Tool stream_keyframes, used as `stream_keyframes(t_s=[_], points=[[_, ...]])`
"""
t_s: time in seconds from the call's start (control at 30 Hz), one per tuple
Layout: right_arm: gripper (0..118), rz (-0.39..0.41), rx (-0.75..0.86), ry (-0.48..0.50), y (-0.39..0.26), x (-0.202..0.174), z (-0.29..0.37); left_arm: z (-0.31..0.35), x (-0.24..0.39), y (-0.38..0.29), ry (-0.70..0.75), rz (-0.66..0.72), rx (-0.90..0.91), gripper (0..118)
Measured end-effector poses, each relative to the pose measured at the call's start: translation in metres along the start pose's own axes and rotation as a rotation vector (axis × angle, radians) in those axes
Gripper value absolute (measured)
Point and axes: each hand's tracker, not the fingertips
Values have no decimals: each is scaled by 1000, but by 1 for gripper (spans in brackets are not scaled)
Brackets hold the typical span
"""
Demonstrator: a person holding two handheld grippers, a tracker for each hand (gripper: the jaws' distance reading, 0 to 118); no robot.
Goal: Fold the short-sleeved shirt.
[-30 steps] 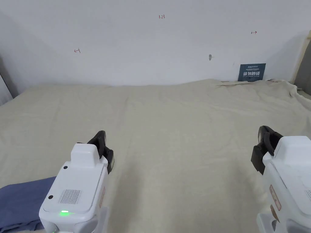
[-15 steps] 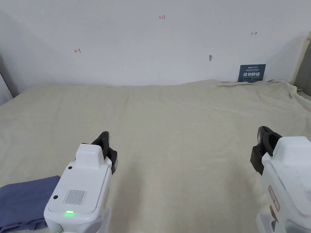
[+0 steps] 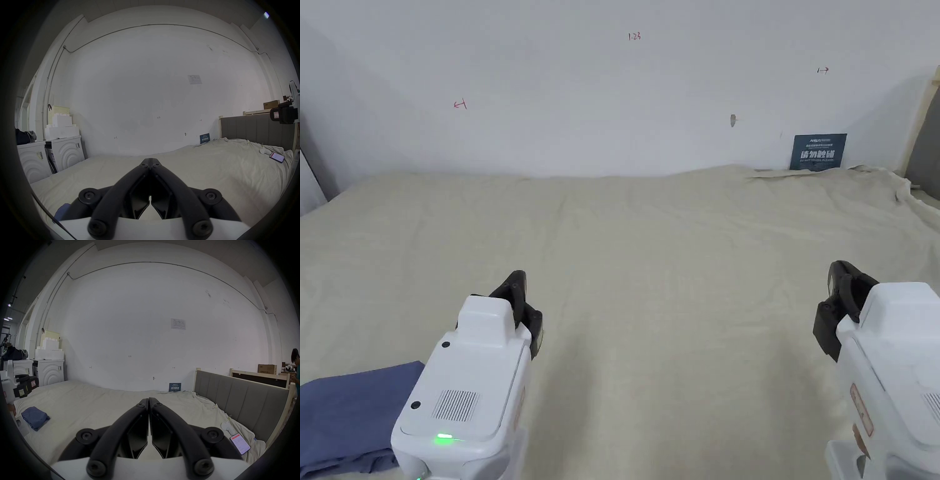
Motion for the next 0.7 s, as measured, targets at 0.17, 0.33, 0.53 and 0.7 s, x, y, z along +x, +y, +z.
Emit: stream_keyframes(t_s=[0.17, 0.33, 0.53, 0.7], points=[[0, 6, 3, 0, 0, 0, 1, 0, 1, 0, -2, 1, 0, 0], [0, 8, 1, -1, 0, 1, 1, 0, 2, 0, -3, -2, -3, 0], [0, 12, 0, -3, 0, 0, 2, 0, 2, -1, -6, -2, -2, 0], [0, 14, 2, 0, 1, -1, 2, 0, 2, -1, -4, -4, -4, 0]])
